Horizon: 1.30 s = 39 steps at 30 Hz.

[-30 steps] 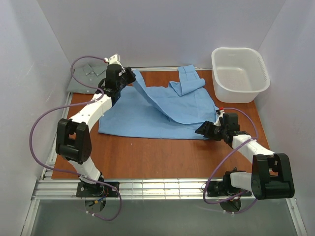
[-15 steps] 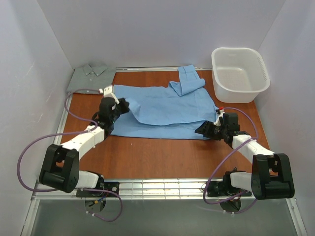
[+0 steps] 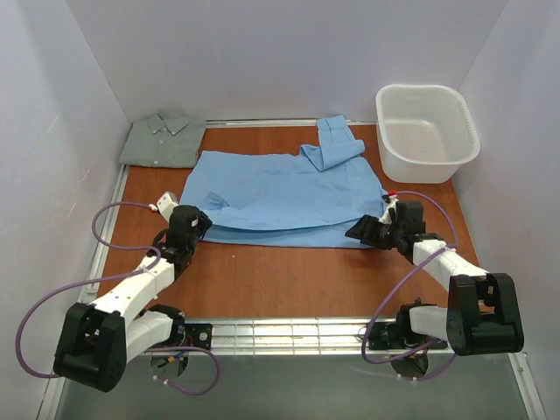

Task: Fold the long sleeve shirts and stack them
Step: Fold the shirt

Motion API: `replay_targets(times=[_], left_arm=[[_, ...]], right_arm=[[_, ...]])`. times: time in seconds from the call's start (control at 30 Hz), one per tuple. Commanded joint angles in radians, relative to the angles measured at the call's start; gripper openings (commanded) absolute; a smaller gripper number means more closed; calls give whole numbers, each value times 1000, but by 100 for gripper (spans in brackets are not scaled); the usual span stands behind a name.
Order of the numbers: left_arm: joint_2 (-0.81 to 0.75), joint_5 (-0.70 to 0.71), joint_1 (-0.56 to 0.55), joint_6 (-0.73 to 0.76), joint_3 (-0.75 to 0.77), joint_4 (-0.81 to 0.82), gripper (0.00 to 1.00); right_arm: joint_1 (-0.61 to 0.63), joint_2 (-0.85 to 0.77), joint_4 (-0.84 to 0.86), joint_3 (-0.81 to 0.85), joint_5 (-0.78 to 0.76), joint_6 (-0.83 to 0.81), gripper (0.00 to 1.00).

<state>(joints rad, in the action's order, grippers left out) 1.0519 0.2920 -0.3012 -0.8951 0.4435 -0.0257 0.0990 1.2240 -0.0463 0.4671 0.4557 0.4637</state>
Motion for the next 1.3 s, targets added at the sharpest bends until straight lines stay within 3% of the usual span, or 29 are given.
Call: replay_targets(times=[0.0, 0.07, 0.1, 0.2, 0.3, 0.33, 0.43, 0.6, 0.73, 0.8, 1.07, 1.27], left_arm=[[-29, 10, 4, -38, -28, -60, 6], [-30, -34, 4, -51, -29, -85, 10], [-39, -42, 4, -57, -29, -97, 22], [-72, -42, 4, -50, -17, -140, 46], [-122, 1, 4, -9, 43, -207, 58], [-136, 13, 4, 2, 63, -226, 67], [-119, 24, 4, 56, 161, -267, 73], [28, -43, 4, 94, 329, -313, 74], [161, -149, 2, 84, 392, -286, 64], [225, -175, 2, 90, 405, -289, 64], [298, -24, 14, 127, 403, -375, 69], [425, -30, 53, 183, 466, -388, 66]], right_arm=[[8, -17, 25, 1, 17, -11, 67], [8, -20, 22, 2, 17, -10, 67], [10, -20, 22, 7, 17, -13, 66], [16, -26, 10, 21, 15, -28, 66], [33, -34, -23, 50, 6, -49, 66], [39, -35, -32, 60, -6, -60, 66], [79, -38, -47, 103, -37, -76, 66], [181, -20, -50, 200, -89, -74, 66], [238, 43, 28, 263, -94, -27, 66], [246, 74, 37, 289, -81, -13, 66], [248, 160, 75, 295, -114, -4, 65], [248, 170, 83, 223, -124, -16, 65]])
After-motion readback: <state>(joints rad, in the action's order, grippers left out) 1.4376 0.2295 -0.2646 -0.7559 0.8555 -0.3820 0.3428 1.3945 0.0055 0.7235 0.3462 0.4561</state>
